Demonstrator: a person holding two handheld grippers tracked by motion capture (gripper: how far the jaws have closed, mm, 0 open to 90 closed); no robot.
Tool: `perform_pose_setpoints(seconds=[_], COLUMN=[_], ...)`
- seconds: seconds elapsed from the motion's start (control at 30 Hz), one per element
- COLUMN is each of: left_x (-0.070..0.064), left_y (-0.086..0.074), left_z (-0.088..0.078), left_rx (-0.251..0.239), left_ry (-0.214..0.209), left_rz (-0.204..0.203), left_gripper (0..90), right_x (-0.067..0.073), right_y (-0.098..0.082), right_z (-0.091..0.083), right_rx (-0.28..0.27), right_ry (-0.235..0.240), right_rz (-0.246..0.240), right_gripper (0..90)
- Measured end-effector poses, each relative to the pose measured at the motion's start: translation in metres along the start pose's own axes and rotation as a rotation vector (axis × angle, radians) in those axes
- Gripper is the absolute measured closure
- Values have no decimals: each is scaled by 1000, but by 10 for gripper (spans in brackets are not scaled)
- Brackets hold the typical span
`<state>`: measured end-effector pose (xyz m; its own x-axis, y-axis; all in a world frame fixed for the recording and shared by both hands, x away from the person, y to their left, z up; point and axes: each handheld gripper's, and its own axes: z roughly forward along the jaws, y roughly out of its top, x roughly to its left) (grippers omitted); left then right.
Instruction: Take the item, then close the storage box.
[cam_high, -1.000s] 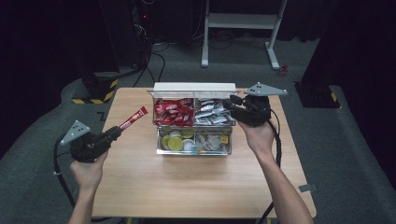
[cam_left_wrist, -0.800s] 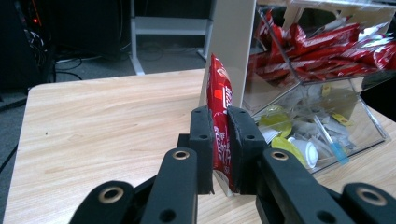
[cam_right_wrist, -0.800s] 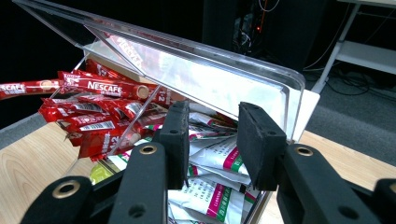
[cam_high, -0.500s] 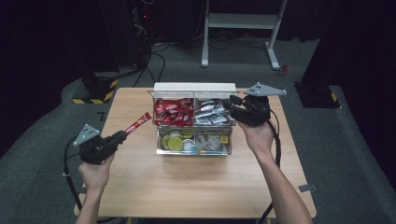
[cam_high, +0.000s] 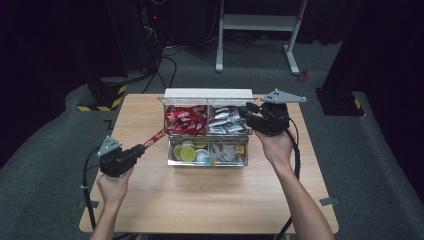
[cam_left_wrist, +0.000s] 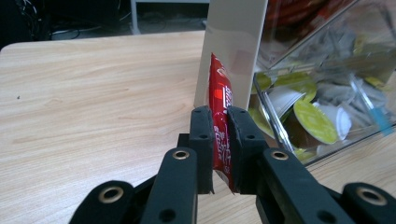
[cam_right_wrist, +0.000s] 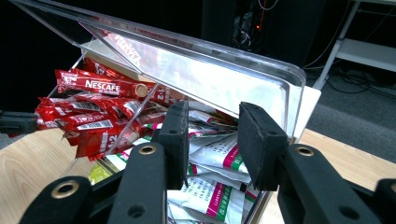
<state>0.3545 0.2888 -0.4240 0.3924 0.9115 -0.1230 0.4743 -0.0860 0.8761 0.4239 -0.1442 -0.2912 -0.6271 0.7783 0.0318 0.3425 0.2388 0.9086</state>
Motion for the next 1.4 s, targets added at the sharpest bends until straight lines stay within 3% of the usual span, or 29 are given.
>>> perform_pose_setpoints(seconds=[0.3,0.57,0.73,1.07,1.27,1.4], left_x=[0,1,0,1,0,1], left_y=[-9,-18,-23,-33,-38,-41], left_z=[13,28,38,54,63,65], left_rx=[8,33,46,87,130,138], left_ry=[17,66,83,110,129,129], left_rz=[-28,-21,-40,-32,14,4], left_gripper=[812,810,808,806,799,797], right_x=[0,0,0,-1,-1,-1], right_y=[0,0,0,-1,-1,-1], right_z=[0,0,0,0,0,0], right_rx=[0,1,3,4,2,1], right_ry=[3,4,0,-2,0,-1], right_rz=[-2,0,-3,-1,-2,-3], right_gripper=[638,637,635,635,636,635])
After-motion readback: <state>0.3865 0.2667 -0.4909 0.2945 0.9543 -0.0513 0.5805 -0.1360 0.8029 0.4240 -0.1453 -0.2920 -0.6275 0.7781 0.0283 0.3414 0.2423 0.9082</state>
